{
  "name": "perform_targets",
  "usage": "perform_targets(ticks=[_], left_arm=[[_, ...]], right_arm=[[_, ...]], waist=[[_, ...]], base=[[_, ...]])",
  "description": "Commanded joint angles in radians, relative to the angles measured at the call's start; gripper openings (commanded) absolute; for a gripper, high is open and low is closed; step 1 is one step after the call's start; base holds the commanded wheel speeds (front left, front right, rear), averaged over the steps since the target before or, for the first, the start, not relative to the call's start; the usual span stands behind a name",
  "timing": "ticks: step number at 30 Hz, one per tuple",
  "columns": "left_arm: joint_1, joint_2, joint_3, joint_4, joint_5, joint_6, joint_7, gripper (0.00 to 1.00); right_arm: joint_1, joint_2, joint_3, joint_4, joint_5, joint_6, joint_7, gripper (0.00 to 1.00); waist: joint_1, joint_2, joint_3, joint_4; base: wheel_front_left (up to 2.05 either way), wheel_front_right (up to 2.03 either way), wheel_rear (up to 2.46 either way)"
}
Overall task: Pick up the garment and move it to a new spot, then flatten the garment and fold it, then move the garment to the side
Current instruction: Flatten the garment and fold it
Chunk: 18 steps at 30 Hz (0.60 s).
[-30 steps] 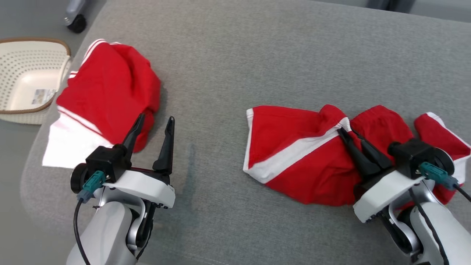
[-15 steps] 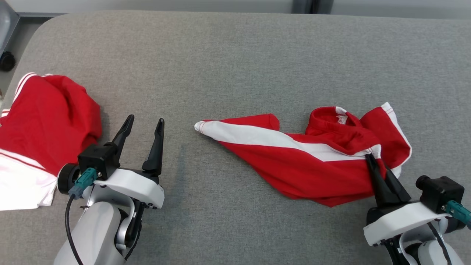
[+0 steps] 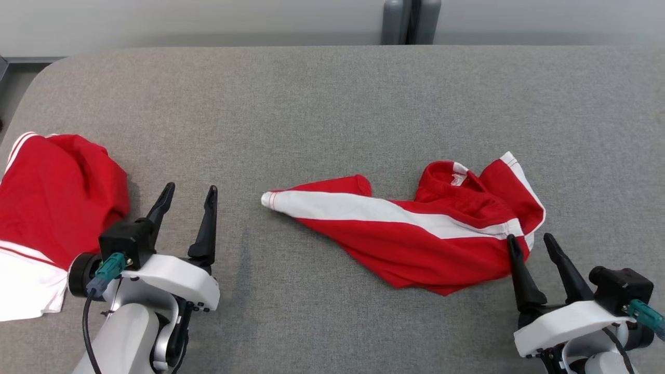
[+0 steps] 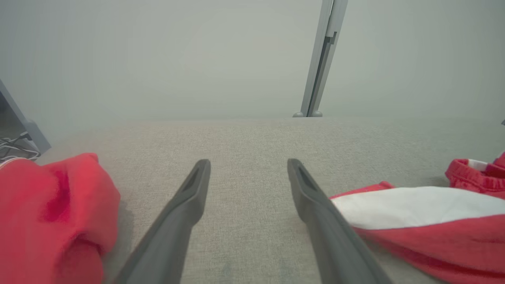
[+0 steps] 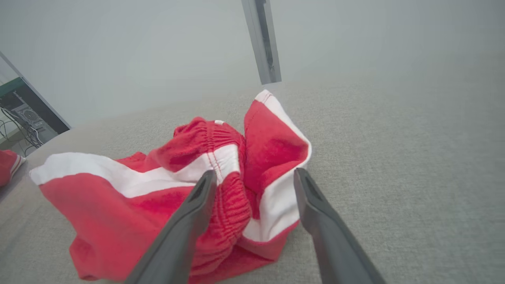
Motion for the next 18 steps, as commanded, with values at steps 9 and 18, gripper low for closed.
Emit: perform_targets(ticks=[9,18], left_arm=[[0.065,0.038,0.034,-0.054,0.003,0.056,-0.008,1.00],[0.136,0.057,0.040,-0.104,-0.005,0.086,-0.004,1.00]], right_arm=[[0.003,0.004,-0.077,-0.044,-0.029,0.001,-0.056,1.00],[0.022,0.006,-0.132,-0.065,-0.107,0.001,-0.016,1.00]], waist=[[0.0000,0.0000,-0.070,-0.025],[0.0000,0.0000,-0.134,-0.020]], base=[[0.00,0.00,0.00],[0.00,0.00,0.00]])
